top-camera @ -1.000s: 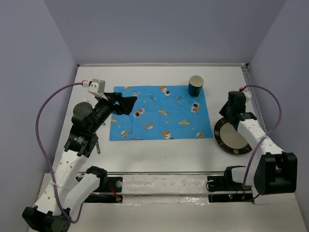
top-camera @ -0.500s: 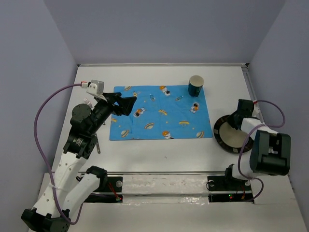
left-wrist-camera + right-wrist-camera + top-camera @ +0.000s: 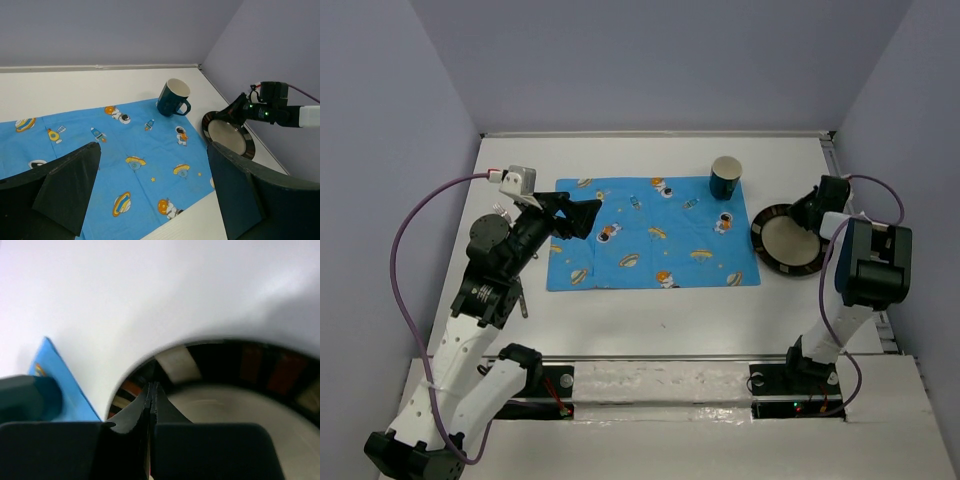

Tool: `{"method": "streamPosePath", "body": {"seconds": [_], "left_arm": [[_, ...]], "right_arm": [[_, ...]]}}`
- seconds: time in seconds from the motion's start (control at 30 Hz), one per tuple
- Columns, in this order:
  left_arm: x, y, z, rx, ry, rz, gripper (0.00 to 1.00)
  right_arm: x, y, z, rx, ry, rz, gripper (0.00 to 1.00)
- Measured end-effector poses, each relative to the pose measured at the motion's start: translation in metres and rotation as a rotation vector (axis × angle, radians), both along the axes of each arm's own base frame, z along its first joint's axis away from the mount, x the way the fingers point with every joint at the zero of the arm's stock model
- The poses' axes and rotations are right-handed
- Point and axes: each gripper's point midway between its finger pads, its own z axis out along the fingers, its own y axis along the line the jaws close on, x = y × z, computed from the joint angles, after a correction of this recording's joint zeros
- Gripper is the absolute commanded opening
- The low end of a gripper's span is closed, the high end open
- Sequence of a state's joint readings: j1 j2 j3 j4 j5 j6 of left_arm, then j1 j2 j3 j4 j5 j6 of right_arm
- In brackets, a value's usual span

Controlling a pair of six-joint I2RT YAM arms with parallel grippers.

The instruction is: Set the dinner table for one person

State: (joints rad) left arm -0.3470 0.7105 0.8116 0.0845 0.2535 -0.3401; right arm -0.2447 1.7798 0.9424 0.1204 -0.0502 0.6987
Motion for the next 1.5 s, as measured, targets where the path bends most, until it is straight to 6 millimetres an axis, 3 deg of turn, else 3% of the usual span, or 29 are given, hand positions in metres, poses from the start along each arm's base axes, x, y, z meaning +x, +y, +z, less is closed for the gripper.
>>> {"method": "streamPosePath", "body": {"seconds": [0.07,0.17,0.27,0.37,0.47,0.63,0.73,0.83,0.9,1.03,1.07,1.13,1.23,1.37,1.47,1.5], "left_arm": [[0.001,0.000,-0.001,0.003,0.003,0.001,0.99],[0.003,-0.001,-0.004,0.006,0.012,0.000,0.99],[0.004,-0.002,-0.006,0.009,0.019,0.000,0.99],[0.004,-0.002,-0.006,0.009,0.019,-0.001,0.99],[0.003,-0.005,-0.006,0.009,0.019,-0.011,0.99],[-0.001,-0.009,-0.005,0.009,0.017,-0.030,0.99],[-0.003,-0.011,-0.004,0.007,0.012,-0.038,0.99],[-0.006,-0.011,-0.001,0.004,0.003,-0.040,0.99],[-0.007,-0.010,0.001,0.000,-0.005,-0.040,0.99],[-0.010,-0.009,0.005,-0.004,-0.017,-0.040,0.99],[-0.011,-0.009,0.006,-0.006,-0.020,-0.040,0.99],[-0.012,-0.009,0.007,-0.007,-0.023,-0.041,0.99],[-0.013,-0.010,0.007,-0.008,-0.026,-0.046,0.99],[-0.014,-0.011,0.007,-0.008,-0.026,-0.051,0.99],[-0.014,-0.011,0.007,-0.008,-0.025,-0.050,0.99],[-0.014,-0.011,0.007,-0.007,-0.024,-0.050,0.99]], "right_arm": [[0.017,-0.005,0.010,-0.016,-0.032,0.019,0.12],[0.029,-0.002,0.045,-0.026,-0.124,0.057,0.36],[0.014,0.005,0.077,-0.027,-0.195,0.065,0.62],[-0.013,0.007,0.103,-0.016,-0.268,0.030,0.64],[-0.058,-0.005,0.090,0.032,-0.266,-0.071,0.69],[-0.143,-0.048,0.034,0.105,-0.146,-0.341,0.82],[-0.164,-0.047,0.039,0.079,-0.144,-0.376,0.90],[-0.170,-0.051,0.064,0.018,-0.215,-0.393,0.89],[-0.170,-0.052,0.067,0.012,-0.222,-0.397,0.84],[-0.170,-0.044,0.041,0.088,-0.154,-0.397,0.81],[-0.174,-0.038,0.021,0.131,-0.101,-0.399,0.80],[-0.180,-0.029,0.001,0.190,-0.052,-0.408,0.80],[-0.171,-0.027,0.001,0.244,-0.093,-0.411,0.77],[-0.155,-0.024,-0.001,0.315,-0.166,-0.403,0.65],[-0.147,-0.018,-0.005,0.386,-0.231,-0.398,0.55],[-0.145,-0.015,-0.010,0.418,-0.246,-0.397,0.46]]}}
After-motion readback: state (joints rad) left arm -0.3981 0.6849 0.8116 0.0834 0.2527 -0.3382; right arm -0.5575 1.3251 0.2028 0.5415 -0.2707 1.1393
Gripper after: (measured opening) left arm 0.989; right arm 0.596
